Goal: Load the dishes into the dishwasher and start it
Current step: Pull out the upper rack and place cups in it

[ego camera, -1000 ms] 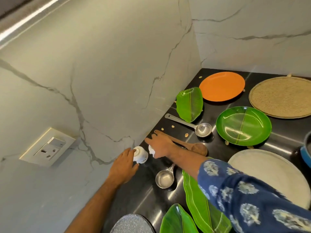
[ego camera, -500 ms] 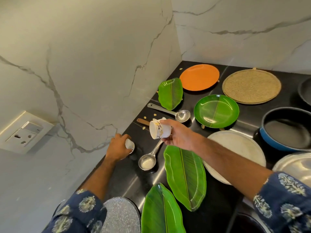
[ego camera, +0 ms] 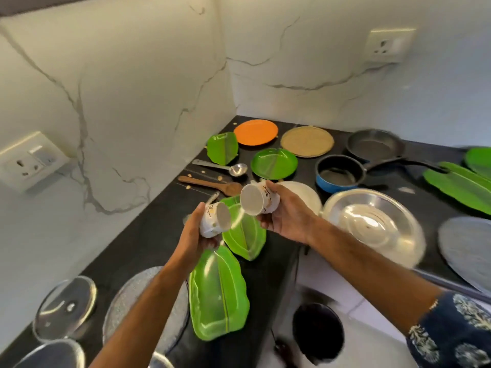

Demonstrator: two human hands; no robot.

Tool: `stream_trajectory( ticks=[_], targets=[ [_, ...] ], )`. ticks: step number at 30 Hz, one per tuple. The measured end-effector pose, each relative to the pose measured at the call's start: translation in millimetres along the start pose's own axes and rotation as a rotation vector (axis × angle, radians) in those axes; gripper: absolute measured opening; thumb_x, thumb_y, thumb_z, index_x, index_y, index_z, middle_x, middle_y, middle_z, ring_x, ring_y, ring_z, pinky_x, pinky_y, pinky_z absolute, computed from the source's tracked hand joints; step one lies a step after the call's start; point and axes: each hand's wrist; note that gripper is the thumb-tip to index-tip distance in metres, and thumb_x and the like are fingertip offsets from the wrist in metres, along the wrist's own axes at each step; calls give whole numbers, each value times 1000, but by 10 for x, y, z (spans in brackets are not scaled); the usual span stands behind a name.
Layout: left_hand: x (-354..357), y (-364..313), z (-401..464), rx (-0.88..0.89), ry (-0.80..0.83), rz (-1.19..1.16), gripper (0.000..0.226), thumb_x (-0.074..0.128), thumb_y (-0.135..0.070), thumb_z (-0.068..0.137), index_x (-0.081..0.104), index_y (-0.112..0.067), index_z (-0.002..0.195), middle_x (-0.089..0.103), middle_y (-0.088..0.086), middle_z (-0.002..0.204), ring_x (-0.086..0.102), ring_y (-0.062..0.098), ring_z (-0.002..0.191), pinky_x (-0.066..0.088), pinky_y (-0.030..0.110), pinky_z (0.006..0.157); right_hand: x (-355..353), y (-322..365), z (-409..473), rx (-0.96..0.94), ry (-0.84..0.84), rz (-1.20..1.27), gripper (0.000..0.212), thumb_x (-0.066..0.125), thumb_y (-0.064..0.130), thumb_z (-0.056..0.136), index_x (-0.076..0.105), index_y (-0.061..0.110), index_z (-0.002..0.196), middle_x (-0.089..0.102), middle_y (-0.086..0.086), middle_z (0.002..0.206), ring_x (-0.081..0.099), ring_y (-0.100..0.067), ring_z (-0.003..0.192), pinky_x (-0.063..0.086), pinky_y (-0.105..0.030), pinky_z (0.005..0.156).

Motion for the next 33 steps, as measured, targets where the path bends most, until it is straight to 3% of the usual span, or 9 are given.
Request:
stream_trajectory(
  ticks=[3, 7, 12, 17, 21, 25, 29, 33],
  targets=[
    [316, 265, -366, -1, 99, -82, 44, 45, -47, 98, 64, -8, 98, 58, 15, 71, 54, 21, 52, 42, 28, 42, -51, -198, -741, -25, -70, 13, 42, 56, 51, 90, 64, 14, 109, 64, -9, 84, 59, -21, 66, 50, -29, 54],
    [882, 558, -773, -56, 295, -13, 42, 41, -43, 100, 63, -7, 102, 63, 10, 72, 57, 17, 53, 44, 26, 42, -294, -485, -1786, -90, -192, 11, 42, 54, 49, 93, 62, 14, 114, 66, -11, 87, 61, -20, 68, 51, -28, 57],
    [1686, 914, -1022, -83, 475, 145, 46, 56, -52, 86, 64, -13, 109, 68, 7, 85, 63, 18, 66, 46, 28, 49, -843, -835, -2826, -174, -365, 85, 45, 53, 49, 96, 59, 15, 124, 67, -11, 97, 63, -21, 77, 54, -29, 63],
    [2652, 1369, -1349, -27, 677, 301, 54, 54, -51, 88, 57, -9, 122, 68, 12, 98, 67, 18, 77, 50, 29, 51, -1389, -1209, -3875, -219, -635, 181, 39, 56, 49, 94, 61, 17, 115, 65, -9, 92, 61, -20, 74, 51, -29, 64],
    [3590, 1832, -1641, -38, 815, 401, 44, 58, -49, 82, 61, -18, 112, 67, 6, 92, 65, 13, 69, 47, 24, 45, -1900, -1597, -4667, -233, -813, 314, 43, 64, 49, 87, 65, 16, 116, 67, -7, 91, 63, -18, 73, 52, -27, 60],
    [4526, 2380, -2010, 2, 997, 534, 28, 60, -35, 91, 57, -23, 116, 66, 5, 94, 65, 3, 66, 46, 21, 43, -2458, -1913, -5434, -255, -951, 438, 38, 65, 47, 88, 70, 17, 110, 68, -9, 95, 63, -21, 78, 51, -27, 59],
    [5343, 2989, -2403, 1, 1079, 663, 38, 68, -48, 79, 59, -34, 113, 69, -3, 101, 69, 10, 84, 49, 22, 52, -3119, -2261, -6080, -252, -1070, 589, 43, 66, 42, 87, 64, 13, 120, 67, -13, 99, 64, -24, 77, 53, -28, 52],
    [5881, 3512, -2588, 40, 1143, 771, 48, 73, -63, 73, 59, -43, 114, 62, 5, 118, 66, 18, 104, 59, 37, 81, -3695, -2492, -6456, -190, -1152, 658, 39, 63, 37, 93, 61, 11, 122, 67, -13, 102, 64, -24, 80, 55, -27, 51]
  ],
)
Point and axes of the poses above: each hand's wrist, its own z-axis towards the middle knuckle, its own x-axis out of the palm, y = z × x
